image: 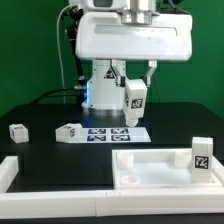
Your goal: Assemble square table
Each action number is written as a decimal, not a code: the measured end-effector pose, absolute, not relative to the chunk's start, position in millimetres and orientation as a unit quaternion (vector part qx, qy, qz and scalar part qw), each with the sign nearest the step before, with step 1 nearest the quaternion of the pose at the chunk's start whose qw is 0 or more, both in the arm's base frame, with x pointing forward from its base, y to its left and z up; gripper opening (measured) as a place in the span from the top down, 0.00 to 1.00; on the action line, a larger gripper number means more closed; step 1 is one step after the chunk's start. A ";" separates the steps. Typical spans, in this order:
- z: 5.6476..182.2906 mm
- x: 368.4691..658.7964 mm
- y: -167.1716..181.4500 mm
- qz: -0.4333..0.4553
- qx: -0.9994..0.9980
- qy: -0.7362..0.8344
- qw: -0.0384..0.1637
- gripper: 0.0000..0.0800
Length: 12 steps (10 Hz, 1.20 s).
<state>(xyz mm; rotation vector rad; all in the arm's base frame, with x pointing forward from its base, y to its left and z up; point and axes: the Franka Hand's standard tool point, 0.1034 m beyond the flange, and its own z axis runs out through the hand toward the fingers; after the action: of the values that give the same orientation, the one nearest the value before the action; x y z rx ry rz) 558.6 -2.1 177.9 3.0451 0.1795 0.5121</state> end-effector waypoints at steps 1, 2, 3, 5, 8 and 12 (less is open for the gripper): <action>183.5 576.4 -13.3 0.202 0.978 0.045 0.030 0.64; 187.0 587.2 -22.7 0.241 0.969 0.033 0.044 0.64; 184.9 582.9 -24.6 0.258 0.964 0.039 0.053 0.64; 182.6 579.8 -27.3 0.266 0.961 0.040 0.059 0.64; 174.6 576.1 -40.6 0.254 0.963 0.052 0.068 0.64; 167.1 588.3 -71.4 0.234 0.968 0.061 0.066 0.64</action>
Offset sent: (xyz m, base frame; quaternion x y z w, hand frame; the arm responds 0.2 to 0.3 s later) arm 0.0000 0.0000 0.0000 0.0000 0.1296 0.0000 0.9916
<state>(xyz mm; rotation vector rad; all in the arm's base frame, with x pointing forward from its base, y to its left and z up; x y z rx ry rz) 588.3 -71.4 167.1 2.9199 0.1830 0.7072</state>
